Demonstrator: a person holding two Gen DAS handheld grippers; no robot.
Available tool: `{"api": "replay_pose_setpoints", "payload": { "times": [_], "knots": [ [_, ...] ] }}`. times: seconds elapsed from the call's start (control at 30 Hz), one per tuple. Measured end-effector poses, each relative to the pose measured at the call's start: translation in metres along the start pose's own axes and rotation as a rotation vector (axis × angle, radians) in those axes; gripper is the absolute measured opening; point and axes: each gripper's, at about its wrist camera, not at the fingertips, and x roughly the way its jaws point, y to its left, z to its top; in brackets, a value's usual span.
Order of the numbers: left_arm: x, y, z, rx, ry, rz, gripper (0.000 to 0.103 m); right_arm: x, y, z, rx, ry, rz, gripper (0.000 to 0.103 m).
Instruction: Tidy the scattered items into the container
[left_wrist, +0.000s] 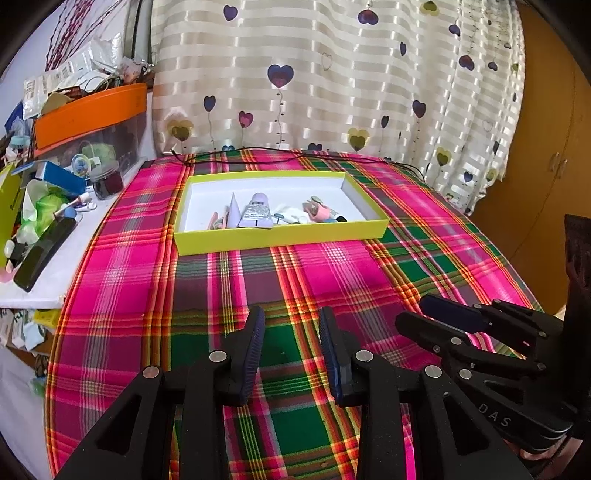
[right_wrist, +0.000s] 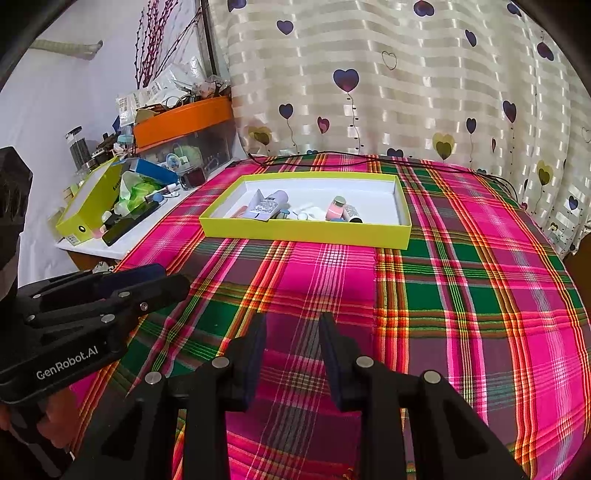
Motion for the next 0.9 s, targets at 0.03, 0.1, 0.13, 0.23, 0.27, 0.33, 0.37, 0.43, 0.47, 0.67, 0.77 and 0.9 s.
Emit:
{"api": "replay_pose_setpoints", "payload": {
  "times": [0.03,0.1,0.13,0.23,0.27,0.33,0.37,0.43,0.47,0.67,0.77,0.9],
  "knots": [
    [0.000,0.000,0.000,0.001,0.000,0.000,0.031,0.000,0.000,0.000,0.000,-0.001,-0.001,0.030],
    [0.000,-0.002,0.000,0.003,0.001,-0.001,0.031,-0.001,0.000,0.000,0.000,-0.002,-0.002,0.030],
    [0.000,-0.002,0.000,0.004,0.002,-0.001,0.031,-0.001,0.000,0.000,0.000,-0.002,-0.002,0.030],
    [0.000,-0.002,0.000,0.002,0.002,-0.001,0.031,-0.002,0.001,-0.001,0.000,-0.002,-0.002,0.030],
    [0.000,-0.002,0.000,0.001,0.002,-0.001,0.031,-0.002,0.001,-0.001,0.000,-0.002,-0.002,0.030],
    [0.000,-0.003,0.000,0.001,0.004,-0.002,0.031,-0.002,0.001,-0.002,-0.001,-0.002,-0.002,0.030],
    [0.000,-0.003,0.000,0.001,0.007,-0.003,0.031,-0.002,0.001,-0.002,-0.001,-0.001,-0.002,0.030],
    [0.001,-0.004,0.000,0.001,0.011,-0.004,0.031,-0.002,0.001,-0.002,-0.001,-0.001,-0.002,0.030],
    [0.001,-0.004,-0.001,0.001,0.014,-0.001,0.031,-0.002,0.001,-0.002,-0.001,-0.001,-0.002,0.030],
    [0.004,-0.005,-0.001,-0.001,0.025,0.004,0.031,-0.003,0.000,-0.003,0.000,-0.001,-0.003,0.031],
    [0.004,-0.006,-0.001,0.001,0.030,-0.008,0.031,-0.003,0.000,-0.003,-0.001,-0.001,-0.003,0.031],
    [0.003,-0.012,-0.001,0.024,0.029,0.010,0.031,-0.002,0.001,-0.003,0.001,0.000,-0.004,0.031]
  ]
}}
